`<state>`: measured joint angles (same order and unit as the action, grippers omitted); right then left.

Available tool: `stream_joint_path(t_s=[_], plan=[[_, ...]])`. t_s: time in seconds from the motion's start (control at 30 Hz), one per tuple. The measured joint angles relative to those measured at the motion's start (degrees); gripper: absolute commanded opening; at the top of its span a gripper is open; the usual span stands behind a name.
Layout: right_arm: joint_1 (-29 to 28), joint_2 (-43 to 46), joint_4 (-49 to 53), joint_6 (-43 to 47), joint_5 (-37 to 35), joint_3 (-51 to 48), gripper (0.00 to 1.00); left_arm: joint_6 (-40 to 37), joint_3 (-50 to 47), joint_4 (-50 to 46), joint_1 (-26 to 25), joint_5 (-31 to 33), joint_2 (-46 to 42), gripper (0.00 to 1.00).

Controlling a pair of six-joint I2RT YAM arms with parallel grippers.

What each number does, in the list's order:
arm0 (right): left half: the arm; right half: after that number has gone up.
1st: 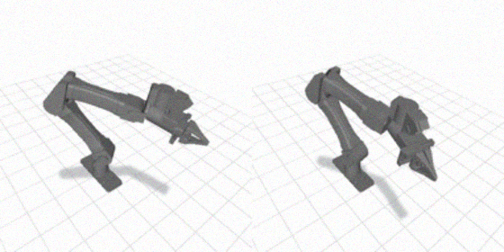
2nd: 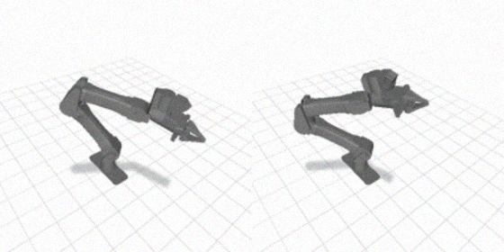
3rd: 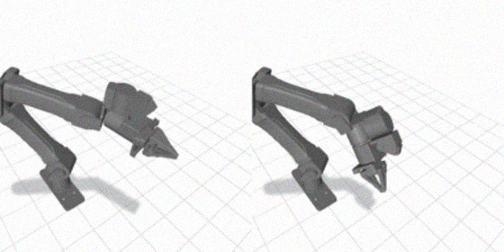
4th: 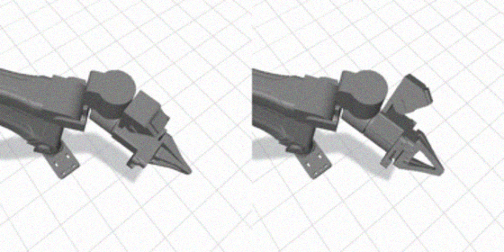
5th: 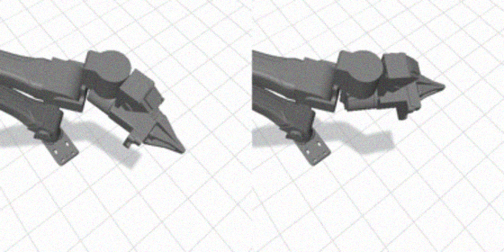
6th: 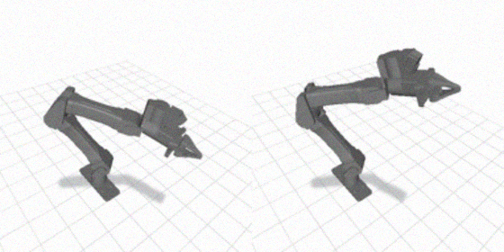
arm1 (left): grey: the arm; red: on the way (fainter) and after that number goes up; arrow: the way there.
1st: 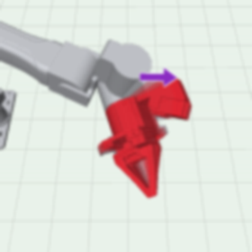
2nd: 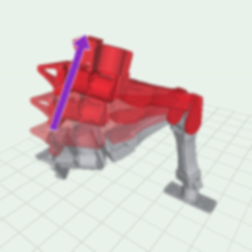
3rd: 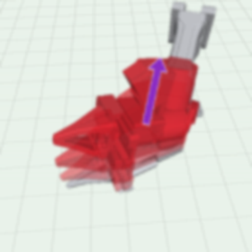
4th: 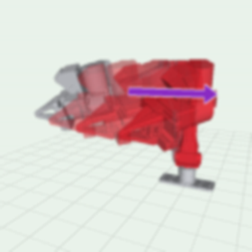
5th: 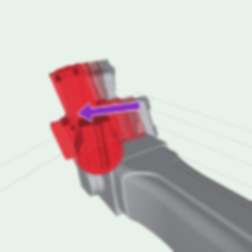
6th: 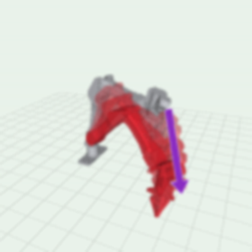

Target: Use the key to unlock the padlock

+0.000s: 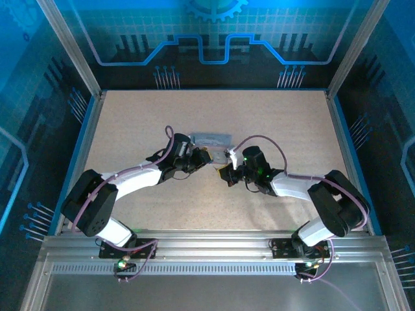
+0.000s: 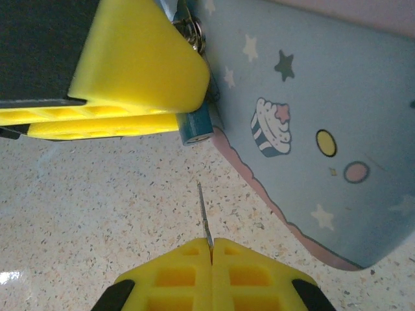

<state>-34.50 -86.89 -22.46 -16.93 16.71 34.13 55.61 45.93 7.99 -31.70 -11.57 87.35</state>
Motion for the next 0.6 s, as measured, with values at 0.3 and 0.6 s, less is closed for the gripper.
stream_joint_path(t_s=[0.3,0.6], plan=[[0.0,-0.44,-1.22,-0.17,0.04,1.2,0.0,0.02,0.0,0.02,-0.07,0.0,0.0,0.1],[0.04,-0.52,-1.62,-0.44,0.2,1.46,0.0,0.79,0.0,0.48,-0.15,0.0,0.0,0.09]])
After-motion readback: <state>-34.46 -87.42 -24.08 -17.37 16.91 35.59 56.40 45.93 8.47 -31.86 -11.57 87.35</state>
